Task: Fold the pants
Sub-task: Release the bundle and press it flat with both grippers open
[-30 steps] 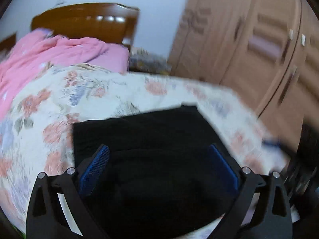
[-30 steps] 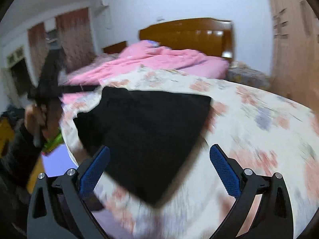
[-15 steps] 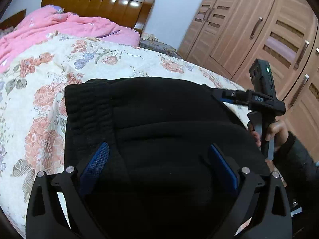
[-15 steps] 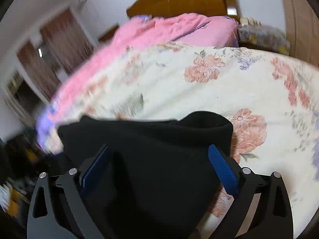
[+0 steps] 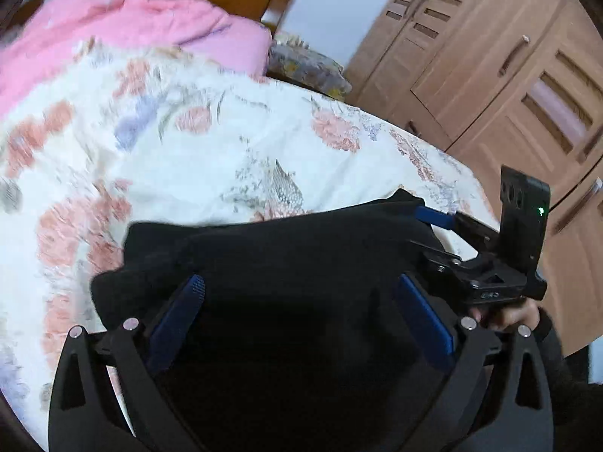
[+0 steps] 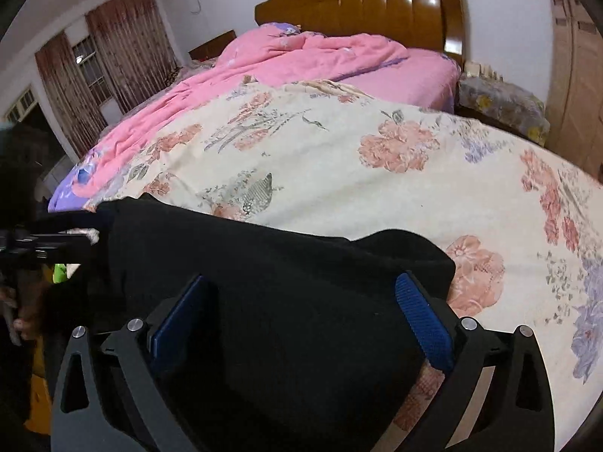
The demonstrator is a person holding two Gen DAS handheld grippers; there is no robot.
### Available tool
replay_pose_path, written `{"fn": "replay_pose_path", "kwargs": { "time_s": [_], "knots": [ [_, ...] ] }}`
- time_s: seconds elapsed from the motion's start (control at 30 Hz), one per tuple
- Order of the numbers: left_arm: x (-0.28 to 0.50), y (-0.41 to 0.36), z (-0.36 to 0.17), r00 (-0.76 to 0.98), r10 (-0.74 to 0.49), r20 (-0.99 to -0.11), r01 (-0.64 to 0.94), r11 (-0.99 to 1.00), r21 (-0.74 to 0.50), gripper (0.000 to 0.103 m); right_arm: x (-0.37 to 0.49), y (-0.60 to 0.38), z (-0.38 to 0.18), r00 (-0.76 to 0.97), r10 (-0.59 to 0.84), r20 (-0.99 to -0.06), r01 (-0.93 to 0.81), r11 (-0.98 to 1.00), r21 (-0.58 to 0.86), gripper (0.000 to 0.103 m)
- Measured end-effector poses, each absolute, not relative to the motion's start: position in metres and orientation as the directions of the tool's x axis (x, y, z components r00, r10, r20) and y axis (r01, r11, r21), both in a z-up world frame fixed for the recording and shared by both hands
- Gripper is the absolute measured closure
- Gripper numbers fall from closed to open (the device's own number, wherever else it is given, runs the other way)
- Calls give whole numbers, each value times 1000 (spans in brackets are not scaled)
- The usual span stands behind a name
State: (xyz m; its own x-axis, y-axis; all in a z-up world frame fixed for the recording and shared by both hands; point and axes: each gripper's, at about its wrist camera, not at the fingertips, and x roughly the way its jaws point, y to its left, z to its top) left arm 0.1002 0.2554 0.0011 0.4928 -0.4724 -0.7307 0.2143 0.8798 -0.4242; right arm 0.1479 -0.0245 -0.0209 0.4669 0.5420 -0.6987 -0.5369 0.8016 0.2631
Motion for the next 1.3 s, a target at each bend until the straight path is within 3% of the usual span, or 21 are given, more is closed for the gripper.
{"fn": "replay_pose_path", "kwargs": {
  "time_s": [0.2,0.33,0.4,0.47,0.6,0.67,0.77,1.3],
  "knots": [
    [95,280,-14,502,-577,-645,176,798,-576,3,146,-28,-24,472,564,-678,-546,791,277,5],
    [87,286,-7,521,-588,-619,155,778,-609,5,127,-26,-6,510,472,-719,-483,849,214,6],
    [73,283,7,560,-550,-619,148,802,-579,4,95,-31,11,558,471,-683,-496,850,180,6],
    [49,275,24,643,-412,-645,131,890,-437,2,56,-32,21,573,502,-647,-526,832,180,5],
    [39,263,2,637,-245,-731,84,965,-250,2,2,-15,5,575,462,-675,-580,813,62,5],
    [41,262,-12,626,-214,-750,67,973,-221,2,-5,-13,-13,574,429,-698,-572,819,33,5],
    [36,262,-13,641,-202,-740,66,976,-209,2,3,-36,-26,536,513,-670,-525,824,211,4],
    [27,259,-15,639,-91,-764,16,994,-106,2,-7,-66,-14,552,481,-682,-421,866,270,5]
  ]
}}
